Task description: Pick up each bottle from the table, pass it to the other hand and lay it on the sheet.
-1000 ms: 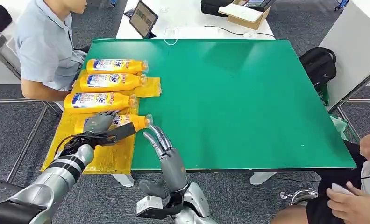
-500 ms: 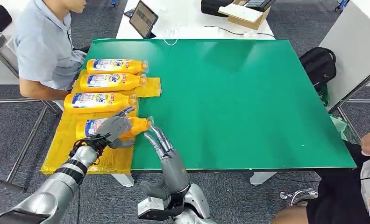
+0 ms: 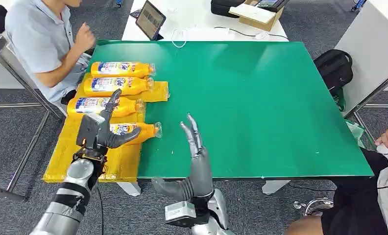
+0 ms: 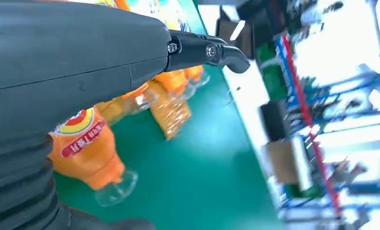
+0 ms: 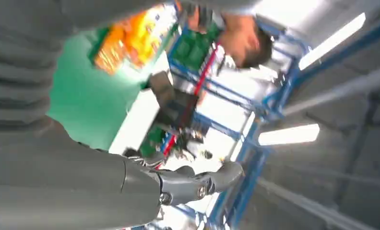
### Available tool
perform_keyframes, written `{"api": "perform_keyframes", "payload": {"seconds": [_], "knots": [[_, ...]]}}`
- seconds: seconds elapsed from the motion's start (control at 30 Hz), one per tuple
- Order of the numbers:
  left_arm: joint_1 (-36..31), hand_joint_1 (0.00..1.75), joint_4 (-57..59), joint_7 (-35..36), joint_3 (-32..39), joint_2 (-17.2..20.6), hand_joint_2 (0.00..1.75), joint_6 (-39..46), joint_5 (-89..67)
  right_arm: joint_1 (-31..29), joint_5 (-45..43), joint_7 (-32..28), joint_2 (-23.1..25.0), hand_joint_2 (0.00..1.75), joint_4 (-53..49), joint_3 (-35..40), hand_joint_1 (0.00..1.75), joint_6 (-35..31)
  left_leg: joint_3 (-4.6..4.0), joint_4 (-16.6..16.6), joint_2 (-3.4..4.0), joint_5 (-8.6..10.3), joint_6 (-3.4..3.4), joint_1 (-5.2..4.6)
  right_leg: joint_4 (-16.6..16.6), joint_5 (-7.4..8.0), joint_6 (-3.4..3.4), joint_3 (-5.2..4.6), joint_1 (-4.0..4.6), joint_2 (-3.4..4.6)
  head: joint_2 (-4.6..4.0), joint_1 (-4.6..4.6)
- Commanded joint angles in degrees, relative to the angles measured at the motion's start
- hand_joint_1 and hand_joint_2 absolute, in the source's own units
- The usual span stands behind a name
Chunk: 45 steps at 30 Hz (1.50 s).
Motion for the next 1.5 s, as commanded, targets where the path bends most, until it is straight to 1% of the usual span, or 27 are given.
{"api": "perform_keyframes", "payload": {"seconds": [0.03, 0.13, 0.17, 0.2, 0.23, 0.27, 0.33, 0.37, 0.4, 0.43, 0.47, 0.5, 0.53, 0.57, 0.6, 0.63, 0.7, 0.77, 0.8, 0.93, 1.0, 1.07, 1.17, 1.23, 1.27, 1.4, 1.5], "knots": [[11.2, 0.0, -13.9, 0.5, 0.3, -4.8, 1.75, 5.9, 4.3, 8.8, 2.2, 0.1, 6.4, 1.75, -16.9, -17.1, 0.0, 0.0, 0.13, 0.0, -0.11, -0.1, -0.01, -0.01, 0.0, -0.14, -0.06, 0.15, -0.01, -0.09, 0.0, 0.02], [17.5, 0.0, -19.1, -0.6, -0.3, -5.8, 1.75, 6.8, 5.7, 10.4, -4.4, 0.1, 6.4, 1.75, -15.6, -18.9, 0.0, 0.0, 0.2, -0.1, -0.01, -0.15, 0.0, -0.04, 0.0, -0.12, -0.05, 0.2, -0.03, 0.02, 0.0, 0.02], [20.8, 0.0, -22.1, -1.2, -0.4, -6.8, 1.75, 6.9, 7.2, 11.4, -7.7, 0.1, 6.4, 1.75, -17.9, -22.2, 0.0, 0.0, 0.35, 0.0, -0.01, -0.26, -0.03, -0.03, 0.0, -0.22, -0.09, 0.35, -0.01, 0.03, 0.0, 0.0], [20.8, 0.0, -22.1, -1.2, -0.4, -6.8, 1.75, 6.9, 7.2, 11.4, -7.7, 0.1, 6.4, 1.75, -17.9, -22.2, 0.0, 0.0, 0.26, -0.1, 0.0, -0.18, -0.02, -0.03, -0.1, -0.14, -0.06, 0.25, -0.01, 0.04, 0.0, 0.02], [22.2, 0.0, -23.4, -1.4, -1.3, -7.3, 0.0, 7.2, 7.3, 12.0, -7.9, 0.1, 6.4, 1.75, -20.1, -24.0, 0.0, 0.0, 0.44, 0.0, -0.04, -0.32, -0.02, -0.01, -0.1, -0.27, -0.09, 0.46, 0.01, 0.0, 0.0, 0.02], [22.5, 0.0, -23.7, -2.0, -1.8, -8.3, 0.0, 8.0, 7.7, 12.2, -5.0, 0.1, 6.4, 1.75, -22.5, -27.6, 0.0, 0.0, 0.27, 0.0, -0.05, -0.22, -0.02, -0.03, 0.0, -0.2, -0.07, 0.28, -0.01, -0.04, 0.0, 0.0], [22.5, 0.0, -23.6, -2.4, -2.2, -8.9, 0.0, 8.4, 8.0, 12.3, -5.6, 0.1, 6.4, 1.75, -22.6, -28.3, 0.0, 0.0, 0.21, 0.0, -0.13, -0.25, 0.01, -0.01, 0.0, -0.23, -0.08, 0.24, 0.01, -0.13, 0.0, 0.0], [22.8, 0.0, -23.7, -2.9, -2.4, -9.5, 1.75, 9.0, 8.9, 13.2, -6.8, 0.1, 6.4, 1.75, -22.4, -28.6, 0.0, 0.0, 0.25, 0.1, -0.23, -0.31, 0.01, 0.0, 0.0, -0.31, -0.09, 0.31, 0.02, -0.23, 0.0, 0.0], [23.2, 0.0, -24.0, -3.4, -2.5, -9.8, 1.75, 9.2, 9.9, 12.5, -7.1, 0.1, 6.4, 1.75, -21.2, -29.7, 0.0, 0.0, 0.3, 0.1, -0.22, -0.32, 0.01, -0.02, 0.1, -0.33, -0.09, 0.35, 0.01, -0.2, 0.0, 0.02], [23.7, 0.0, -24.4, -3.9, -2.6, -9.9, 1.75, 9.5, 10.5, 12.6, -7.6, 0.1, 6.4, 1.75, -20.6, -30.1, 0.0, 0.0, 0.23, 0.1, -0.48, -0.3, 0.03, 0.01, 0.0, -0.37, -0.06, 0.41, 0.04, -0.46, 0.0, 0.0], [22.2, 0.0, -24.7, -5.4, -9.7, -4.3, 1.75, 18.0, 17.7, 13.4, -7.9, 0.1, 6.4, 1.75, -20.5, -30.1, 0.0, 0.0, 0.4, 0.1, -0.46, -0.41, 0.02, 0.03, 0.1, -0.47, -0.1, 0.58, 0.06, -0.44, 0.0, -0.04], [23.7, 0.0, -25.4, -5.8, -7.2, -6.7, 1.75, 16.7, 15.2, 13.4, -8.0, 0.1, 6.4, 1.75, -19.4, -31.2, 0.0, 0.0, 0.16, 0.0, -0.03, -0.19, 0.01, -0.01, -0.1, -0.13, -0.06, 0.12, 0.01, -0.02, 0.0, 0.0], [24.4, 0.0, -25.9, -6.1, -6.0, -7.6, 1.75, 16.2, 14.0, 13.6, -7.9, 0.1, 6.4, 1.75, -19.1, -31.8, 0.0, 0.0, 0.31, 0.0, -0.08, -0.23, -0.01, 0.01, -0.1, -0.19, -0.11, 0.33, 0.04, -0.06, 0.0, 0.02], [24.9, 0.0, -26.3, -6.5, -4.9, -8.4, 1.75, 16.0, 13.0, 13.9, -7.6, 0.1, 6.4, 1.75, -18.4, -32.7, 0.0, 0.0, 0.1, -0.1, -0.17, -0.2, 0.03, -0.01, -0.1, -0.2, -0.01, 0.2, 0.01, -0.06, 0.0, 0.02], [25.7, 0.0, -26.7, -6.8, -3.1, -9.7, 1.75, 14.7, 11.7, 14.4, -7.2, 0.1, 6.4, 1.75, -17.9, -33.7, 0.0, 0.0, 0.26, -0.1, -0.05, -0.3, 0.03, 0.02, -0.1, -0.22, -0.02, 0.32, 0.05, 0.08, 0.0, -0.02], [26.4, 0.0, -27.6, -6.8, -2.6, -9.7, 1.75, 14.5, 11.9, 14.5, -7.3, 0.1, 6.4, 1.75, -17.5, -34.6, 0.0, 0.0, 0.4, 0.0, 0.0, -0.36, 0.0, 0.0, -0.1, -0.26, -0.07, 0.4, 0.03, 0.1, 0.0, -0.04], [27.1, 0.0, -28.0, -6.7, -1.7, -10.0, 1.75, 14.5, 12.1, 14.6, -6.9, 0.1, 6.4, 1.75, -16.7, -36.8, 0.0, 0.0, 0.25, -0.1, -0.14, -0.25, 0.0, 0.01, -0.1, -0.18, -0.12, 0.28, 0.05, -0.14, 0.0, 0.0], [27.2, 0.0, -27.7, -6.9, -1.1, -10.1, 1.75, 14.7, 12.0, 14.4, -5.3, 0.1, 6.4, 1.75, -16.9, -38.8, 0.0, 0.0, 0.5, -0.1, -0.09, -0.35, 0.0, 0.03, -0.1, -0.28, -0.15, 0.51, 0.06, -0.07, 0.0, 0.0], [27.2, 0.0, -27.4, -7.0, -1.1, -10.0, 1.75, 14.5, 11.9, 14.3, -4.9, 0.1, 6.4, 1.75, -16.7, -39.3, 0.0, 0.0, 0.37, -0.1, 0.0, -0.32, 0.0, 0.03, -0.1, -0.21, -0.13, 0.39, 0.06, 0.03, 0.0, 0.0], [26.9, 0.0, -26.8, -7.2, -1.1, -10.0, 1.75, 14.4, 11.8, 14.1, -4.6, 0.1, 6.4, 1.75, -16.1, -39.5, 0.0, 0.0, 0.42, -0.1, -0.1, -0.33, -0.01, 0.02, -0.1, -0.25, -0.15, 0.45, 0.05, -0.07, 0.0, 0.0], [26.8, 0.0, -26.2, -7.9, -0.8, -10.2, 1.75, 14.8, 11.0, 13.6, -3.9, 0.1, 6.4, 1.75, -14.8, -40.3, 0.0, 0.0, 0.22, -0.1, -0.03, -0.24, 0.01, 0.0, -0.1, -0.15, -0.1, 0.23, 0.02, 0.0, 0.0, 0.0], [26.4, 0.0, -25.1, -8.7, -0.8, -10.4, 1.75, 15.8, 9.3, 13.3, -2.4, 0.1, 6.4, 1.75, -15.4, -39.4, 0.0, 0.0, 0.37, -0.1, -0.03, -0.28, 0.0, 0.01, -0.1, -0.18, -0.13, 0.38, 0.04, 0.0, 0.0, -0.02], [26.2, 0.0, -24.8, -8.8, -0.9, -10.4, 1.75, 15.9, 9.0, 13.2, -2.5, 0.1, 6.4, 1.75, -15.4, -39.2, 0.0, 0.0, 0.2, -0.1, -0.03, -0.22, 0.01, -0.01, -0.1, -0.13, -0.1, 0.21, 0.01, 0.0, 0.0, 0.0], [25.7, 0.0, -24.2, -9.0, -1.1, -10.1, 1.75, 15.3, 8.7, 13.0, -2.2, 0.1, 6.4, 1.75, -15.2, -36.8, 0.0, 0.0, 0.2, -0.1, -0.03, -0.21, 0.01, 0.0, -0.1, -0.12, -0.1, 0.21, 0.02, 0.01, 0.0, 0.0], [25.5, 0.0, -24.0, -9.1, -1.3, -9.7, 1.75, 14.6, 8.5, 12.9, -2.3, 0.1, 6.4, 1.75, -14.5, -35.7, 0.0, 0.0, 0.4, -0.1, 0.01, -0.29, -0.02, 0.0, -0.1, -0.19, -0.15, 0.38, 0.03, 0.05, 0.0, 0.0], [26.0, 0.0, -24.3, -9.6, -1.2, -9.3, 1.75, 13.4, 8.0, 12.9, -2.8, 0.1, 6.4, 1.75, -10.0, -31.7, 0.0, 0.0, 0.32, -0.1, 0.12, -0.25, -0.01, 0.01, -0.1, -0.12, -0.13, 0.29, 0.03, 0.15, 0.0, 0.0], [26.1, 0.0, -24.2, -9.6, -1.1, -9.3, 1.75, 13.2, 7.8, 12.3, -2.5, 0.1, 6.4, 1.75, -8.3, -31.4, 0.0, 0.0, 0.29, -0.1, 0.1, -0.25, -0.01, 0.01, -0.1, -0.12, -0.12, 0.27, 0.04, 0.13, 0.0, -0.02]]}}
